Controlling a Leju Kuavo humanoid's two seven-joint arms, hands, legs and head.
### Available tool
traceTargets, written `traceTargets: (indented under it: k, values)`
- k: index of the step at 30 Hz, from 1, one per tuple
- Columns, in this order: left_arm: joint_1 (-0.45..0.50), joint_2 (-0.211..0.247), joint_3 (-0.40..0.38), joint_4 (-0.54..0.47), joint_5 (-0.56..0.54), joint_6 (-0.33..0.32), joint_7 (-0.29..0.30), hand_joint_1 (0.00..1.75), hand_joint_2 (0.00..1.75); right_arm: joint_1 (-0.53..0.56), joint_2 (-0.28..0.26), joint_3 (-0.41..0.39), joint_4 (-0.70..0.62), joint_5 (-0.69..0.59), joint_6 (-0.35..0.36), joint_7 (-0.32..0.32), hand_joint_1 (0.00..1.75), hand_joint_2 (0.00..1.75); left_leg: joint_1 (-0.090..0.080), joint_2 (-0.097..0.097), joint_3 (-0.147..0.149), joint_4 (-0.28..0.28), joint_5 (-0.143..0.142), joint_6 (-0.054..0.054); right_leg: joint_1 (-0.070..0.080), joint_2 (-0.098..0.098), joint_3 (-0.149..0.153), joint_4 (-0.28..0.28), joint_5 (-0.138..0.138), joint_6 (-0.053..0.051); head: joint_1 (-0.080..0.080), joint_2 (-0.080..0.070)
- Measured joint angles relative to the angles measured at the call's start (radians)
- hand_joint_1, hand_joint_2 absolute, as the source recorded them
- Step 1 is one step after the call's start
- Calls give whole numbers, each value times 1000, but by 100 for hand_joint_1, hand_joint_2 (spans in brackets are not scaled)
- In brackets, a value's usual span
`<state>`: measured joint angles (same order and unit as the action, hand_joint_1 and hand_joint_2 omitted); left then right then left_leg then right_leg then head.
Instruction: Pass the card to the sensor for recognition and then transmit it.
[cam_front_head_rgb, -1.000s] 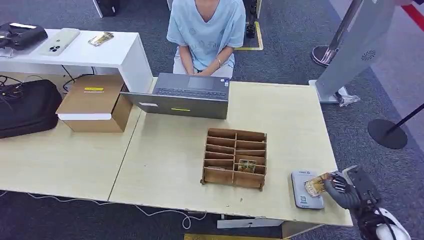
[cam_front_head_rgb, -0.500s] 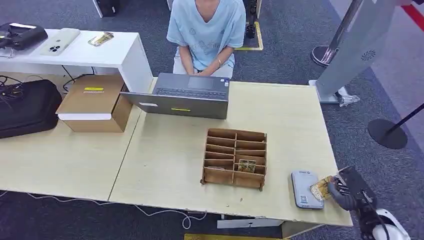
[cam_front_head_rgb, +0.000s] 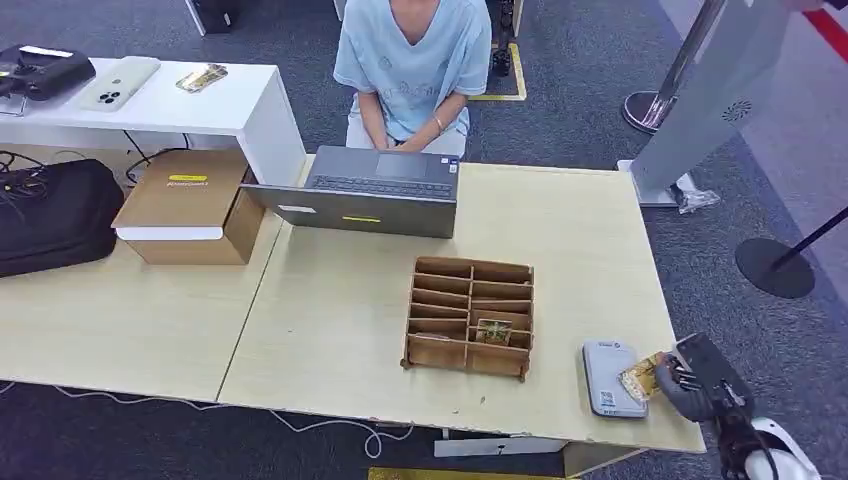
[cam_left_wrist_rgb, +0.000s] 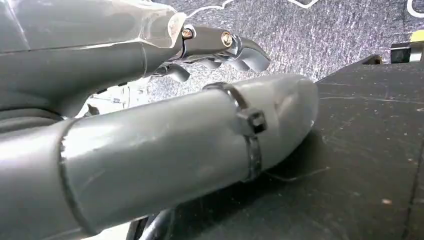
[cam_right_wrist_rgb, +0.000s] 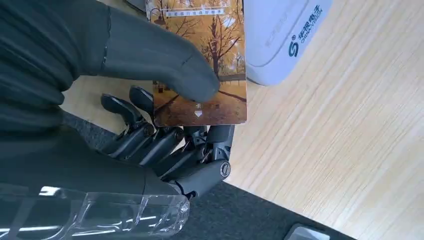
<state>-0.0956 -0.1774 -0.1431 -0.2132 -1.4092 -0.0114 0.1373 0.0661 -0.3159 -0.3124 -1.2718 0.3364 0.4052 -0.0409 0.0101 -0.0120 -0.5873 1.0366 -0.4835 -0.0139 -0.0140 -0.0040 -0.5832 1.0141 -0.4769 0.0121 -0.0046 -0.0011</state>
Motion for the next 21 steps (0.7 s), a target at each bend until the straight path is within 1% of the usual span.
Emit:
traceTargets:
  k: [2,5,8,10,21]
  values:
    - [0,-2,0,0,0,0,0,0,0,0,3,-4,-1,-26,17,-24,175,175,0,0,0,0,0,0,0,0,0,0,0,0,0,0]
    - [0,-3,0,0,-2,0,0,0,0,0,7,-13,-8,-70,52,-76,175,175,0,0,0,0,0,0,0,0,0,0,0,0,0,0]
    - [0,-4,-3,0,-5,-2,-1,0,0,-2,8,-15,-13,-121,94,-156,175,175,0,0,0,0,0,0,0,0,0,0,0,0,0,0]
    - [-1,-4,-6,0,-5,-4,-3,0,0,-8,8,-16,-17,-149,114,-193,175,175,0,0,0,0,0,0,0,0,0,0,0,0,0,0]
    - [-7,-4,-11,0,-16,-18,-13,0,0,-42,11,-15,-42,-263,191,-288,175,175,0,0,0,0,0,0,0,0,0,0,0,0,0,0]
